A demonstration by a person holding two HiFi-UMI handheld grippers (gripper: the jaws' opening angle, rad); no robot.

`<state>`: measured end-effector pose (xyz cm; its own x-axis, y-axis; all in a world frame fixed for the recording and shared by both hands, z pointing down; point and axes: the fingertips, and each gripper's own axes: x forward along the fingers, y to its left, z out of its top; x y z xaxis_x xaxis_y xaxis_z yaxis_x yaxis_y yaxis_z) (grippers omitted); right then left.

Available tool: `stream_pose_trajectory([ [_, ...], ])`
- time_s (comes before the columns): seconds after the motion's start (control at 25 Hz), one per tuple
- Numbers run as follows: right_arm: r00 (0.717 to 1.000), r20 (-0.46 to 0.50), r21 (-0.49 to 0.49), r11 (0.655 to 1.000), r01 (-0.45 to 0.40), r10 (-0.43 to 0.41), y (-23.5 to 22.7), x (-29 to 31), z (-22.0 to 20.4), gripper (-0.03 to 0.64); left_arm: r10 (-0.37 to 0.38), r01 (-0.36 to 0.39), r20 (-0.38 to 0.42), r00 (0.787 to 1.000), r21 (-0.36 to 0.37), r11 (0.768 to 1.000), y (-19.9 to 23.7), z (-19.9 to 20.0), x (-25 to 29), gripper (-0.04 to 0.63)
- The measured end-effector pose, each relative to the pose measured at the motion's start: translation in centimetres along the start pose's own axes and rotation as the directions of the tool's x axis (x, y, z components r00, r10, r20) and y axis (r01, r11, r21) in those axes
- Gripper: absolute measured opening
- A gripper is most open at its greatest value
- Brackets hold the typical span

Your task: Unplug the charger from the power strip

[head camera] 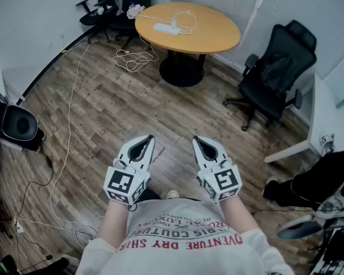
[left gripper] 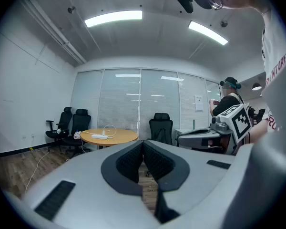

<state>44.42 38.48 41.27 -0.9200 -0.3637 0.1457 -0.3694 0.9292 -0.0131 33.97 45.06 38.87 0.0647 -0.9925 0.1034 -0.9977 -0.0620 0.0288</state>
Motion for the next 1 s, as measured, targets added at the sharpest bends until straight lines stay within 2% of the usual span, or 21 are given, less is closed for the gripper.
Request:
stream_pose_trajectory([
  [0.32, 1.0, 0.003, 0.024, 1.0, -0.018, 0.018, 0.2, 0.8, -0.3, 0.028, 0.002, -0.003, -0.005, 1.0, -0.014, 1.0, 0.7, -0.4, 0.2, 0.034],
  [0.68, 1.0, -0.001, 0.106, 0.994, -0.007, 0.007, -0.5, 2.9, -0.8, 0.028, -0.002, 0.001, -0.02, 1.0, -0.022, 1.0, 2.3, -0.9, 1.0, 0.034],
  [1.0, 1.0, -0.026, 0.095, 0.995, 0.008, -0.005, -0.1, 8.4, -0.6, 0.028, -0.004, 0.002, -0.039, 0.999, -0.05, 0.999, 7.7, -1.4, 2.1, 0.034],
])
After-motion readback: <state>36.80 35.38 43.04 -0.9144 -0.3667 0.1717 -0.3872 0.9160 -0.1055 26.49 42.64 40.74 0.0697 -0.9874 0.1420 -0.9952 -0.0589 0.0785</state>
